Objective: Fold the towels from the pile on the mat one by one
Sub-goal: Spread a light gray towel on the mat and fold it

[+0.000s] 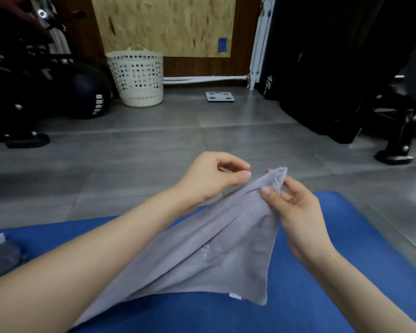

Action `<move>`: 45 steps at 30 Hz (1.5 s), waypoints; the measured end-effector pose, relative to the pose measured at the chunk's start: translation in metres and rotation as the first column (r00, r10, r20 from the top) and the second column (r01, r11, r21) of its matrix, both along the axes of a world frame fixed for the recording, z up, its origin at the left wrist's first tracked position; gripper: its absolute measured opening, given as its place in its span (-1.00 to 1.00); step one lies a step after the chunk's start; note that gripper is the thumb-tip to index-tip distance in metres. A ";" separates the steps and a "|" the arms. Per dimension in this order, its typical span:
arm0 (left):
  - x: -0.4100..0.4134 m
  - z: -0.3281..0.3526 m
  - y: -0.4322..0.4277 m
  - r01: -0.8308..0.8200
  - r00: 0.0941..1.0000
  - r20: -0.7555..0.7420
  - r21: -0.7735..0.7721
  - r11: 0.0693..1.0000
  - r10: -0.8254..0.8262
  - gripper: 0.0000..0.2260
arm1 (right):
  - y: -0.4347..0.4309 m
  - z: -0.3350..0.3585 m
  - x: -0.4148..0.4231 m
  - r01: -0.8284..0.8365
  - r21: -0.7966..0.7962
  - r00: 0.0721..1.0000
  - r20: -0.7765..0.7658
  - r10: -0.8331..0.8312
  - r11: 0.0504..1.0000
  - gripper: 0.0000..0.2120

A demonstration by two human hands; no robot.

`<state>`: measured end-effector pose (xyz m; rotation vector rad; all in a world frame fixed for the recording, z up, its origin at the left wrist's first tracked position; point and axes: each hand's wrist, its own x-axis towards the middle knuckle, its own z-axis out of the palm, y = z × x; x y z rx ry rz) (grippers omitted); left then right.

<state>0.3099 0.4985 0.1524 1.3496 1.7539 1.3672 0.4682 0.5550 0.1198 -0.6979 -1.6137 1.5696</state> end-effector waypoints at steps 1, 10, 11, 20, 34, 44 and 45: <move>0.009 -0.007 0.011 0.005 1.000 0.031 -0.042 0.999 -0.003 -0.88 | 0.017 0.001 0.018 0.025 0.024 1.000 0.012 -0.025 0.999 -0.87; 0.064 -0.151 0.075 0.060 0.993 -0.059 -0.498 0.865 -0.103 -0.91 | 0.178 -0.080 0.136 0.265 0.267 0.662 0.649 -0.376 0.927 -0.54; 0.066 -0.168 0.077 0.014 0.993 -0.092 -0.519 0.855 -0.072 -0.93 | 0.188 -0.098 0.144 0.197 0.344 0.451 0.800 -0.396 0.918 -0.43; 0.063 -0.258 -0.004 -0.250 0.784 -0.570 -0.652 0.716 -0.245 -0.81 | 0.139 -0.224 0.121 -0.618 0.442 0.398 0.889 -0.227 0.650 -0.59; 0.025 -0.289 -0.163 -0.447 0.560 -0.740 -0.648 0.616 -0.372 -0.73 | 0.076 -0.266 0.059 -0.703 0.594 0.583 0.796 -0.160 0.391 -0.69; -0.111 -0.186 -0.131 -0.535 0.815 -0.535 -0.546 0.644 0.223 -0.94 | 0.119 -0.168 -0.009 -0.422 0.501 0.687 0.721 -0.094 0.756 -0.97; -0.125 -0.167 -0.120 -0.521 0.837 -0.474 -0.534 0.666 0.275 -0.90 | 0.127 -0.149 -0.021 -0.398 0.496 0.689 0.717 -0.106 0.772 -0.96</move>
